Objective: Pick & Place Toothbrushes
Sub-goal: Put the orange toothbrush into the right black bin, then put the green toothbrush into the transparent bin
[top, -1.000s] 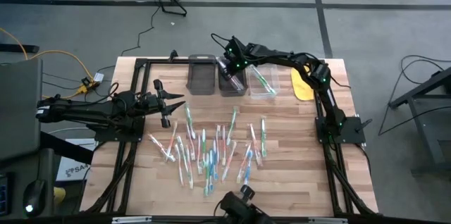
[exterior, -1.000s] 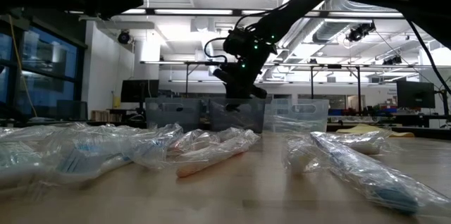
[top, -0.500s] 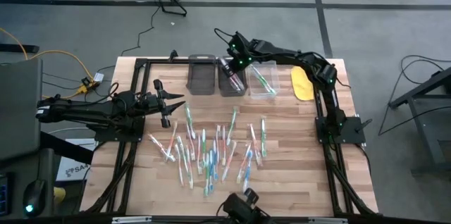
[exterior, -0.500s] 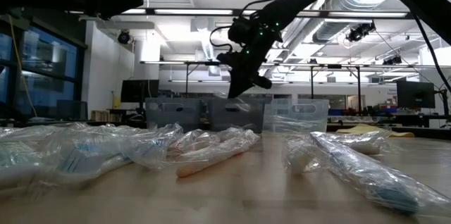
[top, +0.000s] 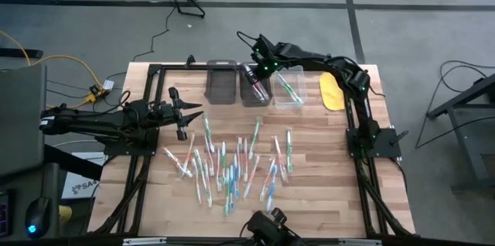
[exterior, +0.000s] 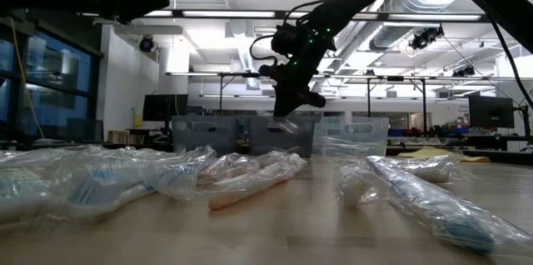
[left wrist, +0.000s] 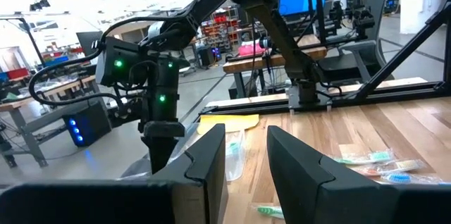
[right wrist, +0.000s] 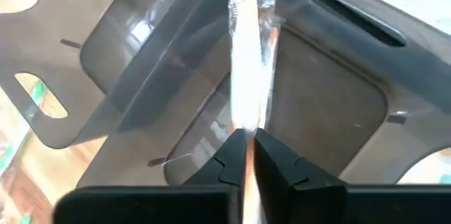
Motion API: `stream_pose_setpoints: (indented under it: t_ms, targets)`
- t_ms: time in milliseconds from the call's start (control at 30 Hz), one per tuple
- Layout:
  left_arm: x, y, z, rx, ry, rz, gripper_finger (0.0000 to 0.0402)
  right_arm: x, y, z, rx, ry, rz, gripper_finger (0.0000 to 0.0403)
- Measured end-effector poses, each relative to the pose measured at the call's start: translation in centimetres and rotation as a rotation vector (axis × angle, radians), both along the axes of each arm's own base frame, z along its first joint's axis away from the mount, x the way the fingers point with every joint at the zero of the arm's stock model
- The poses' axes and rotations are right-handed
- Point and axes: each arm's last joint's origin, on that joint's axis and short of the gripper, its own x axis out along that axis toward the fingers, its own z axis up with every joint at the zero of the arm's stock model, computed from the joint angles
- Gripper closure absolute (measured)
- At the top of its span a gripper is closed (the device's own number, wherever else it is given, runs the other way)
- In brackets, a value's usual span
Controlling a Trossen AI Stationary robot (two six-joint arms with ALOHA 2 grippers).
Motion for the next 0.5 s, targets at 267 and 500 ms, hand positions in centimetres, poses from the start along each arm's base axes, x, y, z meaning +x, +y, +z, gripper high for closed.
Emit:
stream_pose_setpoints:
  t_ms: [267,500]
  targets:
    - [0.0,0.0,0.0,0.0,0.0,0.0,0.03,-0.5,0.8,-0.1,0.134,0.005,0.072,0.0286]
    - [0.0,0.0,0.0,-0.001,0.0,0.001,0.03,-1.7,1.9,0.0,0.281,0.082,0.098,0.0259]
